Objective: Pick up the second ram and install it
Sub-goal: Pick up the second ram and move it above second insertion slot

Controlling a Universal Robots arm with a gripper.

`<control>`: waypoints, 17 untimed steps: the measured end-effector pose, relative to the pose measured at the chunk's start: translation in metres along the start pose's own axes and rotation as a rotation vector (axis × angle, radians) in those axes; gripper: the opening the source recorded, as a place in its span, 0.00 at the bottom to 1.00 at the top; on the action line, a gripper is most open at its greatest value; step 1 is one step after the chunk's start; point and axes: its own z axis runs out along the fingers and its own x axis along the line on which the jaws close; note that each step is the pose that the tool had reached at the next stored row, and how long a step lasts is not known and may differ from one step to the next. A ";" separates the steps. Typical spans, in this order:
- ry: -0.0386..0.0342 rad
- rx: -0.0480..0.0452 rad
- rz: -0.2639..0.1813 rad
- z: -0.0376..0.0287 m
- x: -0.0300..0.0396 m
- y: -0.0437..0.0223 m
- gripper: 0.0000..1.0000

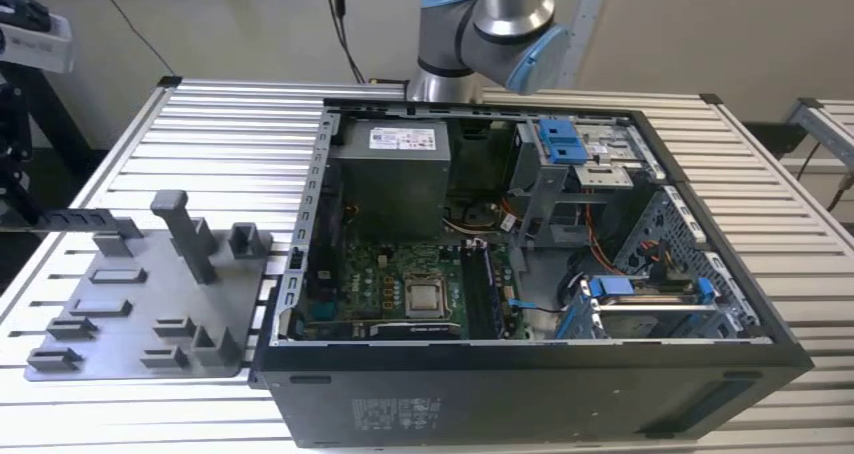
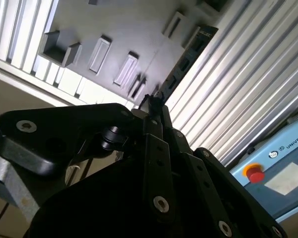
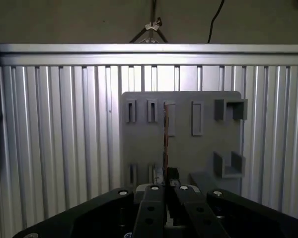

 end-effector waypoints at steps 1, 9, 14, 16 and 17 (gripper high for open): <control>0.0000 -0.0001 0.000 -0.0025 -0.0001 0.0000 0.14; 0.0000 0.0000 0.000 -0.0211 -0.0008 0.0001 0.14; 0.0000 0.0000 0.000 -0.0312 -0.0011 0.0002 0.14; -0.0001 0.0001 0.000 -0.0351 -0.0013 0.0003 0.14; 0.0000 0.0000 0.000 -0.0372 -0.0014 0.0003 0.14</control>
